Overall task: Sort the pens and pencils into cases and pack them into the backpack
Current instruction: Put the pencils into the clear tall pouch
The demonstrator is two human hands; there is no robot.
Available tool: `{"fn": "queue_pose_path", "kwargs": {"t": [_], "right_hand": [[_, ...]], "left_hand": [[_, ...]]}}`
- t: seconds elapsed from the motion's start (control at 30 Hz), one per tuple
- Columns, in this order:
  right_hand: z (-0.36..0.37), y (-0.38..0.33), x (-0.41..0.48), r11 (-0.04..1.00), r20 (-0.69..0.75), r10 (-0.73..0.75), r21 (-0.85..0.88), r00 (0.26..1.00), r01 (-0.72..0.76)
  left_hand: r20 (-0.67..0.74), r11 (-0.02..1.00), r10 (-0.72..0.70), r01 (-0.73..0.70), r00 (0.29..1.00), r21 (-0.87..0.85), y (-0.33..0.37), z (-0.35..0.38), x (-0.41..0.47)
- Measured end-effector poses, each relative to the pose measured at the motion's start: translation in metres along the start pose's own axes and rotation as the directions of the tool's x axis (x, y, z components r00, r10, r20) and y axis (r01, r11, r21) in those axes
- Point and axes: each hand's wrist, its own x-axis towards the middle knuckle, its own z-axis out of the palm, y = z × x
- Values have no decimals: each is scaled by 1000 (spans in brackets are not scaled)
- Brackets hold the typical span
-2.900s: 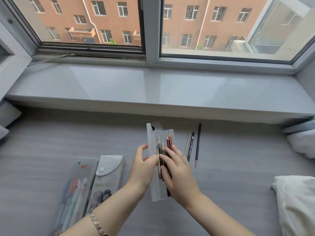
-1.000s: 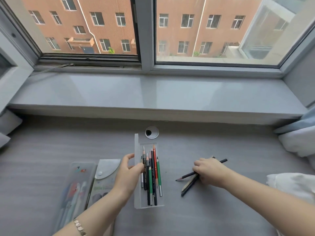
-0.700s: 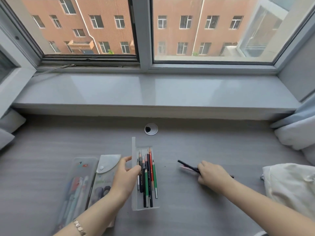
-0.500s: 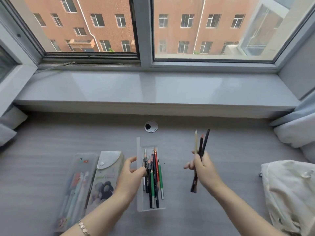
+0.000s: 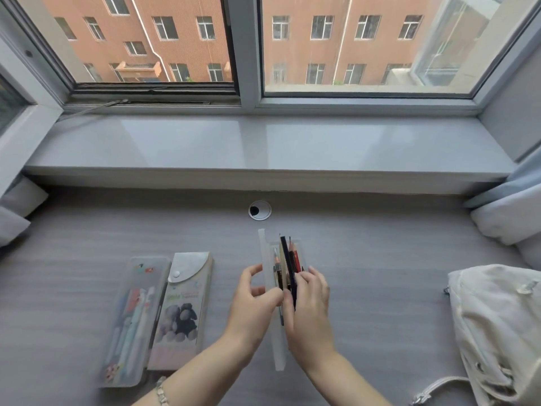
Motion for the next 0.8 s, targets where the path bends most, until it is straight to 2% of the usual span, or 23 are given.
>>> {"fn": "queue_pose_path", "kwargs": {"t": [0.07, 0.13, 0.3, 0.37, 0.53, 0.8], "right_hand": [[-2, -2, -1, 990, -1, 9, -143, 1000, -9], [-5, -1, -2, 979, 53, 14, -206, 998, -3], [-10, 10, -3, 996, 160, 78, 27, 984, -84], [-12, 12, -2, 996, 179, 74, 34, 981, -82], [-21, 20, 3, 970, 196, 178, 128, 964, -205], [-27, 25, 6, 922, 313, 175, 281, 934, -267]], "left_hand": [[9, 1000, -1, 2, 1000, -13, 1, 1, -1], [4, 1000, 8, -8, 1000, -26, 2, 1, 0], [20, 1000, 13, -13, 1000, -18, 5, -1, -1], [33, 1000, 11, -11, 999, -18, 6, -1, -2], [27, 997, 29, -27, 999, -70, 6, 0, 0], [27, 994, 39, -36, 999, -100, 6, 0, -3]]}}
